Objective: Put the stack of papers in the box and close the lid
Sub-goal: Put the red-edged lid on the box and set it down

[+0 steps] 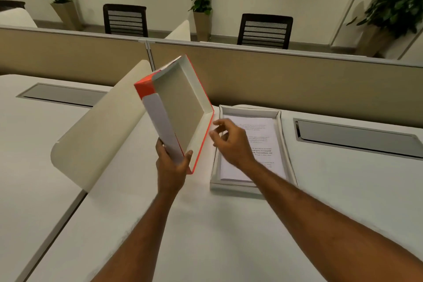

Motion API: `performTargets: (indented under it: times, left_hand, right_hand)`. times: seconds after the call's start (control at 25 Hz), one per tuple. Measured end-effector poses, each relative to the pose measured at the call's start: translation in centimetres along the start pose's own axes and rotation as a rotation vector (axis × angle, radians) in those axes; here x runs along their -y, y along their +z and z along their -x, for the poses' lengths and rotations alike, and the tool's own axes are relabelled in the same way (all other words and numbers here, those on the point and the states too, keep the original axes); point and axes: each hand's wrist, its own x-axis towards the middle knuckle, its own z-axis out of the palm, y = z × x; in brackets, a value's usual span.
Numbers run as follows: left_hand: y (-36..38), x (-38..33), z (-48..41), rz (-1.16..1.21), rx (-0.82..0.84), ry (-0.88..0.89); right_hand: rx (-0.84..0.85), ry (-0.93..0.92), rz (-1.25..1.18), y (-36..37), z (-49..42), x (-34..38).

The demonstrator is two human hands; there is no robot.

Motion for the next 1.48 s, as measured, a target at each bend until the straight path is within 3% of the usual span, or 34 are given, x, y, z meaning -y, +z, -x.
performTargets:
  times: [0.12,0.24,0.4,0.72,0.84,1.0,1.08,1.2,1.48]
  left_hand:
    - [-0.1,-0.4,0.5,-0.186,0.124,0.059]
    - [0.3,-0.6,0.8,-0.299,0.235,0.118]
    - [1.1,-0.7,1.4,-0.448,0.268,0.212]
    - [1.3,-0.1,1.5,-0.597,0.323,0.423]
    - [0.5,-0.3,0.1,-0.365,0.439,0.215]
    - [0.0,-0.7,-2.0,0.242,0.378,-0.451]
    - [0.4,-1.2,-2.5,0.512,0.429,-0.654]
    - [1.8,-2.0,-3.0,0.601,0.432,-0.638]
    - [4.9,-4.0,-2.7,0.378,0.576,-0.428]
  right_hand:
    - [-0.007,0.175,-0.426,-4.7,-3.8,3.6]
    - [0.072,0.335,-0.618,-8.7,-5.7,6.8]
    - [0.131,0.415,-0.55,-10.9,-5.9,8.3]
    - [-0.031,0.584,-0.434,-9.6,-5.1,5.7]
    - [-0.134,0.574,-0.413,-10.3,-4.7,3.9]
    - [-0.137,0.623,-0.489,-11.8,-3.6,1.6]
    - [-0.145,0.633,-0.51,-12.6,-3.0,0.4]
    - [-0.17,0.667,-0.519,-13.8,-2.0,-1.8]
    - [-0.134,0.726,-0.553,-16.2,1.3,-7.6]
